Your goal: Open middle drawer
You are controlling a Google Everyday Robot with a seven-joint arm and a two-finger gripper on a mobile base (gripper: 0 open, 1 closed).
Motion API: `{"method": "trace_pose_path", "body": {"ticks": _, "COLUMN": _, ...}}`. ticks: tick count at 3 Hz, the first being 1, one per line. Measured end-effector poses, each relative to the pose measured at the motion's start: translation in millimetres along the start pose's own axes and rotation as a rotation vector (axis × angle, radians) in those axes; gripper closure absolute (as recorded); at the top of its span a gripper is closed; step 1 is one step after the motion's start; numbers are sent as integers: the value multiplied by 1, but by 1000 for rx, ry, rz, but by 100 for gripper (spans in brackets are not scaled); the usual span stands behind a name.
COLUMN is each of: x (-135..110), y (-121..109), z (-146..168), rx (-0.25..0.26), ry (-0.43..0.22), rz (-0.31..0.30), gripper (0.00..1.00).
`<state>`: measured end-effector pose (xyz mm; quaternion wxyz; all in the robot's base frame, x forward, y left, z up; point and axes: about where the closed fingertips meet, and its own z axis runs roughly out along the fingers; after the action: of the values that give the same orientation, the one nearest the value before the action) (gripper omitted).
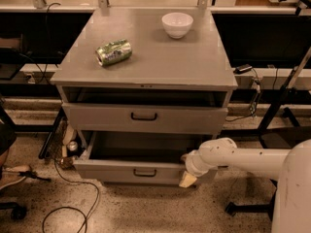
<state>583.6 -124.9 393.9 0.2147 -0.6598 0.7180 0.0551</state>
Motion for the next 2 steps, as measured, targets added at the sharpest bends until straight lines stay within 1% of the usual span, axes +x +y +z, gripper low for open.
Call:
{"method": "trace_pose_path", "body": {"ticks": 1, "x": 0, "y": 1, "z": 1, "rx": -2, "ry": 0, "rz": -1, "gripper": 0}}
{"method": "trace_pose_path", "body": {"ticks": 2, "x": -5, "y": 11, "z": -1, "rx": -38, "ry": 39, "rz": -40, "gripper": 2}}
